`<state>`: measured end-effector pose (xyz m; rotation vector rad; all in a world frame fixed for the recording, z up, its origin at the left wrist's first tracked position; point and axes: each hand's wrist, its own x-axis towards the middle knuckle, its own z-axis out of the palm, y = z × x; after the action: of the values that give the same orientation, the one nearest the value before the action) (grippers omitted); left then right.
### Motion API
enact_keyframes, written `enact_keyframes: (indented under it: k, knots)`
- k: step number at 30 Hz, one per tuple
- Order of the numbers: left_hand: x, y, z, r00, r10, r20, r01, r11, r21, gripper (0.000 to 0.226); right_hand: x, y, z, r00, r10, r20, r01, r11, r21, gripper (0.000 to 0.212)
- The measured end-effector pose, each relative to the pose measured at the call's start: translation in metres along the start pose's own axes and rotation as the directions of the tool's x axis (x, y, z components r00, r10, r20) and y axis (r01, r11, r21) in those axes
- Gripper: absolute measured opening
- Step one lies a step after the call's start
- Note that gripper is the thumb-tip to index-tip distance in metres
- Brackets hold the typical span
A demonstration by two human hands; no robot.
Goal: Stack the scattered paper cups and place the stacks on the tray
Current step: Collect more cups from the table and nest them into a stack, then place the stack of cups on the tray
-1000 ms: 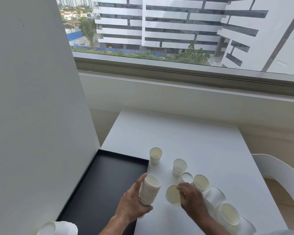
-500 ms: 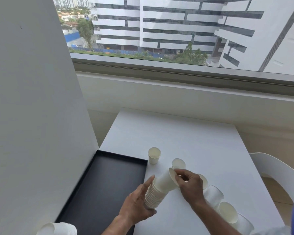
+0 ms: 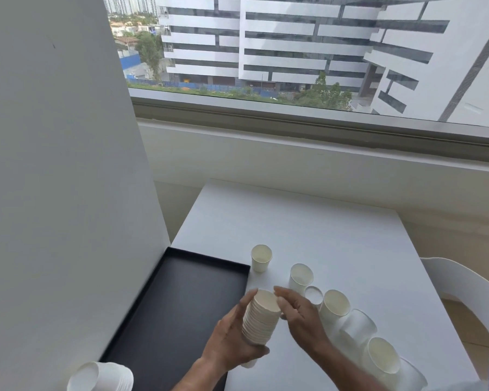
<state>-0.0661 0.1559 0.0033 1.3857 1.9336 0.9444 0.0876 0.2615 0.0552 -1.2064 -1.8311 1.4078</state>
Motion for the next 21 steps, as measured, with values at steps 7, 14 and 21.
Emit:
enact_keyframes:
  k: [7, 14, 21]
  knots:
    - [-0.003, -0.004, -0.001, 0.955, -0.187, -0.232, 0.099, 0.933, -0.345, 0.123, -0.034, 0.022, 0.012, 0.957, 0.102, 0.272, -0.145, 0.979, 0.145, 0.065]
    - [-0.027, 0.003, -0.007, 0.729, -0.655, -0.199, 0.196, 0.477, -0.857, 0.117, -0.053, 0.016, 0.046, 0.96, -0.029, 0.277, 0.063, 0.991, -0.115, 0.059]
    - [-0.066, -0.013, -0.014, 0.55, -0.831, 0.089, 0.209, 0.033, -0.977, 0.072, -0.051, -0.007, 0.077, 0.93, -0.145, 0.337, 0.23, 0.946, -0.229, 0.052]
